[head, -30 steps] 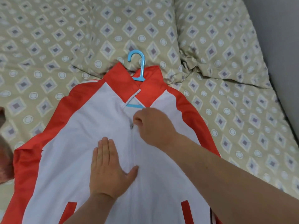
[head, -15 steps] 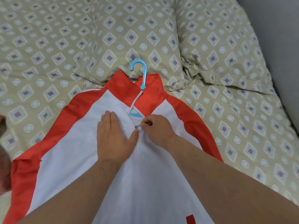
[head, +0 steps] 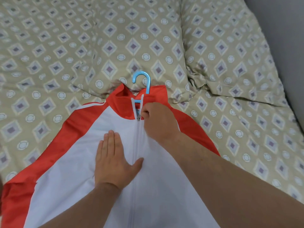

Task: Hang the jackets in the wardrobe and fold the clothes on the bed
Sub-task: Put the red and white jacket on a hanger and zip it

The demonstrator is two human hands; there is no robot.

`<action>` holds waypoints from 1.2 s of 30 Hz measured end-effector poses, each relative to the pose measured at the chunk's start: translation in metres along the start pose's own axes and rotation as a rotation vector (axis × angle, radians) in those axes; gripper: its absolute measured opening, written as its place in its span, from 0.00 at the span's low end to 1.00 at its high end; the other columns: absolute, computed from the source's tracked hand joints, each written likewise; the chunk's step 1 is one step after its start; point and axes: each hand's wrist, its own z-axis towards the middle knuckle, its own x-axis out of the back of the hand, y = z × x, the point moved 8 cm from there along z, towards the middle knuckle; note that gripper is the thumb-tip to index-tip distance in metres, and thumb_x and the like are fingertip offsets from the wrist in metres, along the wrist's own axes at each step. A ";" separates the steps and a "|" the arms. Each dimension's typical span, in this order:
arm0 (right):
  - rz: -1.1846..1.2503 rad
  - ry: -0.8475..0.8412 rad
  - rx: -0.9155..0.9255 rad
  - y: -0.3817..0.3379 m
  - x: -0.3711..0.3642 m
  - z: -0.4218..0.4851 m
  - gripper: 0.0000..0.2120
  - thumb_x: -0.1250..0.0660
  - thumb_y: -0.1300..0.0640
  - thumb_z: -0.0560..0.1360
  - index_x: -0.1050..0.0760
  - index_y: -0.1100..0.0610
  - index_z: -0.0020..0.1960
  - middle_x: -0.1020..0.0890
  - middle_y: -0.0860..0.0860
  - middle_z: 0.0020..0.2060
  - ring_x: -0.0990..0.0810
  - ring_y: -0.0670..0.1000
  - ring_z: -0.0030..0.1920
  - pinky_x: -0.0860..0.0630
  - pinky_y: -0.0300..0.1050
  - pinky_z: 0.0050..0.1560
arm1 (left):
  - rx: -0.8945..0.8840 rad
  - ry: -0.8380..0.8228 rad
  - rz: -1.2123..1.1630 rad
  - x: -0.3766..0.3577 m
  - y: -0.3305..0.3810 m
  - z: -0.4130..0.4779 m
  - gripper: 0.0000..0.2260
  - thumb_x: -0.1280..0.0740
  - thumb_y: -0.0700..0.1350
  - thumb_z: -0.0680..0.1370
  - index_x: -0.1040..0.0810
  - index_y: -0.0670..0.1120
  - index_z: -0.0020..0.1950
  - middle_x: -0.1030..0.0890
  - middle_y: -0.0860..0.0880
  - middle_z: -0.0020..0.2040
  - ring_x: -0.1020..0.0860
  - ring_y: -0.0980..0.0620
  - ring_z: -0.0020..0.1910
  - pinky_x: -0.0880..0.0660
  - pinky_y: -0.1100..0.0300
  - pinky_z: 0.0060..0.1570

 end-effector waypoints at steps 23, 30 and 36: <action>0.219 -0.105 -0.378 0.042 -0.012 0.065 0.11 0.33 0.44 0.72 0.26 0.51 0.40 0.24 0.46 0.35 0.25 0.48 0.38 0.29 0.43 0.38 | -0.023 0.007 -0.015 0.004 0.002 0.002 0.49 0.44 0.71 0.68 0.39 0.35 0.77 0.39 0.36 0.78 0.40 0.40 0.77 0.54 0.52 0.76; 0.275 -0.187 -0.261 0.031 -0.003 0.048 0.17 0.31 0.49 0.76 0.34 0.52 0.34 0.30 0.46 0.29 0.33 0.45 0.29 0.37 0.38 0.30 | -0.048 0.065 -0.040 0.002 0.002 0.004 0.49 0.43 0.71 0.68 0.37 0.35 0.76 0.37 0.36 0.77 0.37 0.40 0.76 0.54 0.52 0.75; 0.144 -0.292 -0.117 -0.015 0.015 -0.010 0.16 0.33 0.52 0.78 0.33 0.51 0.34 0.30 0.46 0.28 0.32 0.46 0.29 0.36 0.40 0.33 | -0.020 -0.019 -0.212 0.018 -0.007 -0.006 0.42 0.40 0.68 0.74 0.38 0.40 0.78 0.40 0.41 0.79 0.44 0.44 0.79 0.54 0.54 0.77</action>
